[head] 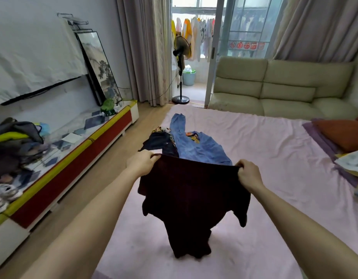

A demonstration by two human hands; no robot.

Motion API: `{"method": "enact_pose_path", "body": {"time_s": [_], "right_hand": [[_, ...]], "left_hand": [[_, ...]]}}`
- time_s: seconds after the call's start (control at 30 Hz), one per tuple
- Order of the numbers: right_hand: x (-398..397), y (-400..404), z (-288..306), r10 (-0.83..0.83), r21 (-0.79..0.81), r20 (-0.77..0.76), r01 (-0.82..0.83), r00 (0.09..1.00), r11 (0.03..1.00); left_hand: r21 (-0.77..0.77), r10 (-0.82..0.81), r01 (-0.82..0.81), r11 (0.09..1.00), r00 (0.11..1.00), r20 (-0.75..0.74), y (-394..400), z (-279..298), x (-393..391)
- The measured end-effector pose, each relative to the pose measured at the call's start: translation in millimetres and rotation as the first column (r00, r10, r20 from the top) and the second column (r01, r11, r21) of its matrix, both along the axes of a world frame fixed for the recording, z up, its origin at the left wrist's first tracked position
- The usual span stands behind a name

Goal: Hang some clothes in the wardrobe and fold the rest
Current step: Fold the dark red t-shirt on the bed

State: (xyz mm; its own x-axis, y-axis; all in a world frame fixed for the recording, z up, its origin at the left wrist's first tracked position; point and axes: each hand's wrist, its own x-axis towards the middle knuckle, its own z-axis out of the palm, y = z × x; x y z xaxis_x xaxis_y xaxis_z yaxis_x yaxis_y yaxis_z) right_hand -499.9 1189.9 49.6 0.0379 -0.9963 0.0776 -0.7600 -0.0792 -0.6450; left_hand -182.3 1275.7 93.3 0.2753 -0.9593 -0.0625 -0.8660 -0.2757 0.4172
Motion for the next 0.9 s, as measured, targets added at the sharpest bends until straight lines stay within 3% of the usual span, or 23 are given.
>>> {"method": "enact_pose_path", "body": {"time_s": [0.17,0.2,0.3,0.4,0.5,0.57,0.63,0.77,0.9], "right_hand": [[-18.9,11.6,11.5,0.178,-0.034,-0.179,-0.187,0.968,0.982],[-23.4,18.8,14.3,0.248,0.003,-0.229,-0.254,0.941,0.967],[-33.8,39.8,18.1,0.351,0.087,-0.367,-0.344,0.862,0.935],[-31.4,65.3,18.0,0.126,-0.035,-0.378,-0.150,0.917,0.988],[-17.2,96.1,23.5,-0.125,-0.065,-0.136,0.117,0.983,0.991],[-4.4,118.0,30.4,-0.235,-0.059,0.104,0.242,0.966,0.969],[11.2,144.1,41.8,-0.311,-0.120,0.184,0.335,0.933,0.934],[29.5,193.4,73.4,-0.390,-0.374,-0.025,0.354,0.920,0.858],[22.3,216.1,84.2,-0.390,-0.514,-0.308,0.193,0.868,0.836]], "left_hand": [[-0.127,0.030,-0.077,0.989,0.940,-0.340,18.6,-4.8,-8.4],[-0.156,0.006,-0.057,0.986,0.950,-0.312,21.0,-1.6,-8.8],[-0.181,-0.077,0.071,0.981,0.997,-0.024,24.7,4.4,-4.1],[-0.140,-0.143,0.179,0.974,0.962,0.234,39.8,8.5,2.1],[-0.117,-0.161,0.216,0.969,0.918,0.362,65.1,12.6,9.1],[-0.142,-0.147,0.222,0.965,0.900,0.410,80.6,21.6,11.0],[-0.169,-0.153,0.271,0.948,0.851,0.503,96.6,37.9,14.3],[-0.220,-0.149,0.355,0.908,0.768,0.622,127.5,74.8,13.2],[-0.193,-0.174,0.401,0.895,0.715,0.678,145.7,89.0,16.1]]}}
